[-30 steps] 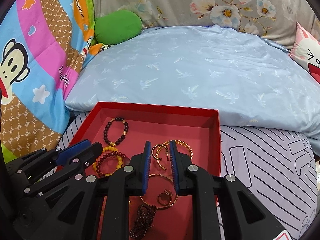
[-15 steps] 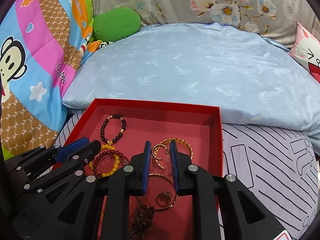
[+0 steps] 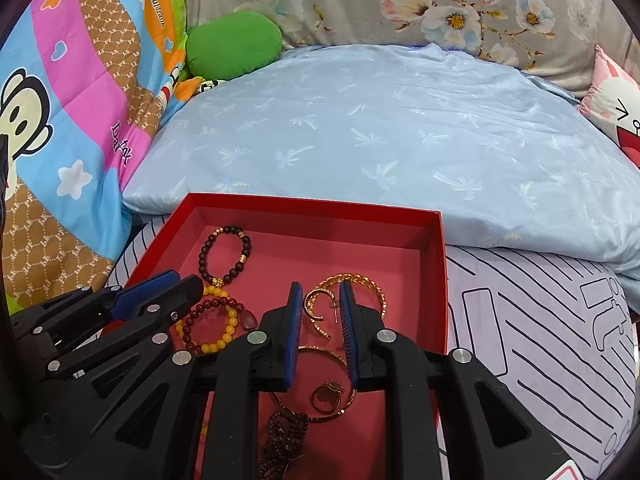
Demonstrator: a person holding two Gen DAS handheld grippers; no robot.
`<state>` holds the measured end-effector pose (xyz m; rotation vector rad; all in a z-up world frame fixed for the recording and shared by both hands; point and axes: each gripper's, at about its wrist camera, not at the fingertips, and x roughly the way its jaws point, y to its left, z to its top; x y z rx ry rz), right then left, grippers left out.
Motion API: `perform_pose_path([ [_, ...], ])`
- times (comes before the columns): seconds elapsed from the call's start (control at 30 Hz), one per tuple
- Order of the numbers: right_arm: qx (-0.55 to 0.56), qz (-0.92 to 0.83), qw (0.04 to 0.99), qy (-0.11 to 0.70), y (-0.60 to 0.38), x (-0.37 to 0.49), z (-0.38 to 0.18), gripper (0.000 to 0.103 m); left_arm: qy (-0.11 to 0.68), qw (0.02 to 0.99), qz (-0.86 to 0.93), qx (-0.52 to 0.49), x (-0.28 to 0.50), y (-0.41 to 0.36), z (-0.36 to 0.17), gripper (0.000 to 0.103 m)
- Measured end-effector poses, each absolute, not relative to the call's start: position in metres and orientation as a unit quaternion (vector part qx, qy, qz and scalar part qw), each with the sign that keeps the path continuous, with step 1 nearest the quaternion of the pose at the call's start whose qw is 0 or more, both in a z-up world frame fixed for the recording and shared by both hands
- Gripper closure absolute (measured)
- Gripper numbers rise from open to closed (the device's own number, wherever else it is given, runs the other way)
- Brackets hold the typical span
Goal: Organize jewelry
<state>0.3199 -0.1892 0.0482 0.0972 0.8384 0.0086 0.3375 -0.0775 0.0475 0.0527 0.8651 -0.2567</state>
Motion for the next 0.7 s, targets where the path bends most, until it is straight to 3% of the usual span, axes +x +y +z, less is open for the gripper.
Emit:
perform_pose_path([
  [0.17,0.044,0.001,0.915,0.402,-0.189,0.319,0.049,0.083,0.418,0.9,-0.124,0.026,0.337,-0.078,0.047,0.081],
  [0.23,0.044,-0.001,0.915,0.402,-0.19,0.318,0.049,0.081,0.414,0.902,-0.119,0.028,0.336,-0.078,0.048,0.066],
  [0.43,0.043,-0.014,0.915,0.402,-0.192,0.313,0.051,0.08,0.414,0.905,-0.094,0.035,0.333,-0.079,0.049,0.054],
  [0.57,0.045,-0.021,0.916,0.398,-0.195,0.306,0.056,0.071,0.414,0.906,-0.09,0.028,0.329,-0.075,0.053,0.05],
  [0.7,0.046,-0.024,0.917,0.394,-0.196,0.297,0.064,0.068,0.411,0.907,-0.088,0.025,0.321,-0.073,0.06,0.049],
])
